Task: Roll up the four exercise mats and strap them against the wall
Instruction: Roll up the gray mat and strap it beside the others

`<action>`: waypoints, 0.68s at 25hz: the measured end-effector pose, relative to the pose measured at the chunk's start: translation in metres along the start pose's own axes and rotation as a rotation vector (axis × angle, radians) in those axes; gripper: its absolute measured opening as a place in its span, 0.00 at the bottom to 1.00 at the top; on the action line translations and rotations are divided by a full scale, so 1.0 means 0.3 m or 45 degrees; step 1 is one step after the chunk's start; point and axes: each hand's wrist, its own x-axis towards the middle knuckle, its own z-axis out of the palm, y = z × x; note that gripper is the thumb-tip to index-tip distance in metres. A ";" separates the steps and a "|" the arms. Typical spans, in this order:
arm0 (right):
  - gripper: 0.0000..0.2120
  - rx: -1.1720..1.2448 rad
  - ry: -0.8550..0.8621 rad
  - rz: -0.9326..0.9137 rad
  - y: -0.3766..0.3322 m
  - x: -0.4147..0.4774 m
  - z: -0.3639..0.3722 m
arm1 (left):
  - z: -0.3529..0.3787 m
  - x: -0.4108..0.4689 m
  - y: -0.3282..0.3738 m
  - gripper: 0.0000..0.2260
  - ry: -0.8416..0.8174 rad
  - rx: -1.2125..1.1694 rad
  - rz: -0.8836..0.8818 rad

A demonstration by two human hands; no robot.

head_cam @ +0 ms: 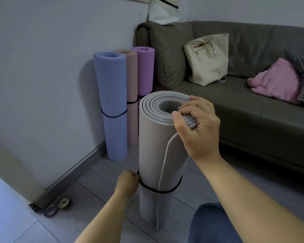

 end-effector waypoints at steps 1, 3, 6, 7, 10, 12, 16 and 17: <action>0.15 0.001 -0.003 0.030 0.008 0.008 -0.005 | 0.008 0.004 0.007 0.13 0.017 -0.107 0.017; 0.16 -0.001 -0.002 0.083 0.023 0.019 -0.011 | -0.019 -0.007 0.042 0.10 0.071 -0.355 0.048; 0.15 -0.005 0.000 0.074 0.026 0.012 0.007 | -0.136 -0.089 0.134 0.10 0.389 -0.617 0.170; 0.15 -0.004 0.000 0.061 0.023 0.014 0.018 | -0.187 -0.136 0.185 0.10 0.561 -0.729 0.294; 0.15 0.007 -0.012 0.072 0.026 0.020 0.037 | -0.315 -0.289 0.355 0.10 0.954 -0.896 0.886; 0.15 -0.003 -0.028 0.067 0.022 0.012 0.033 | -0.326 -0.326 0.425 0.12 1.043 -0.659 1.204; 0.10 0.312 0.113 0.357 -0.001 -0.017 0.018 | -0.268 -0.292 0.465 0.19 1.121 -0.114 1.416; 0.08 0.486 0.289 0.631 0.009 -0.043 0.012 | -0.263 -0.271 0.461 0.18 1.186 -0.102 1.425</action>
